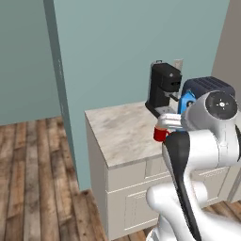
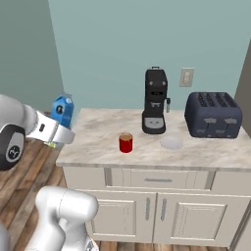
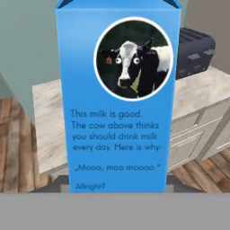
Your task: Take a sugar cube from the saucer and place it inside the coffee. Then, grab milk from the fridge and place it next to the coffee on the counter to sweeten the coffee.
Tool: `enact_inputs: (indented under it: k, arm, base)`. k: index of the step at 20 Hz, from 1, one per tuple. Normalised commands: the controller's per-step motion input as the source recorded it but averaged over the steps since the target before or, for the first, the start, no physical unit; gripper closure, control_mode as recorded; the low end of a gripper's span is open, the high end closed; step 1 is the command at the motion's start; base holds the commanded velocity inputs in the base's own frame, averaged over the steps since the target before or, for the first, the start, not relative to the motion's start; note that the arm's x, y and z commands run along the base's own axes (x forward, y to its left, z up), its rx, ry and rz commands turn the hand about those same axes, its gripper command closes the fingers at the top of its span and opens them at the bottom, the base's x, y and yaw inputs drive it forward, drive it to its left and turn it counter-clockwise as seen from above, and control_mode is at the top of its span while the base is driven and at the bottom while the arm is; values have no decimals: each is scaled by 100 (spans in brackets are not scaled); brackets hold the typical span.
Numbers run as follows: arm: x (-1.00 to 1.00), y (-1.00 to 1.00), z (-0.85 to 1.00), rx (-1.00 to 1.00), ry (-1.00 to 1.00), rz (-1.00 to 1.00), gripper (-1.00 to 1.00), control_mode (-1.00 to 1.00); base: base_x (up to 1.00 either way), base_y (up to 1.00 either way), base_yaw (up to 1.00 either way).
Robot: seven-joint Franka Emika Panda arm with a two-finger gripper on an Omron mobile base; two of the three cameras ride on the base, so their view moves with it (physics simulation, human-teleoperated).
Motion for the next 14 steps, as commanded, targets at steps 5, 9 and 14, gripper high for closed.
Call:
enact_inputs:
  k: [5,9,14]
  arm:
    - [37,18,-36,-2,4,-41,100,-100]
    - [56,16,-31,-7,2,-37,100,-100]
    - [58,3,-14,-9,1,-19,100,-100]
  base:
    - [0,0,0]
    - [0,0,0]
    - [0,0,0]
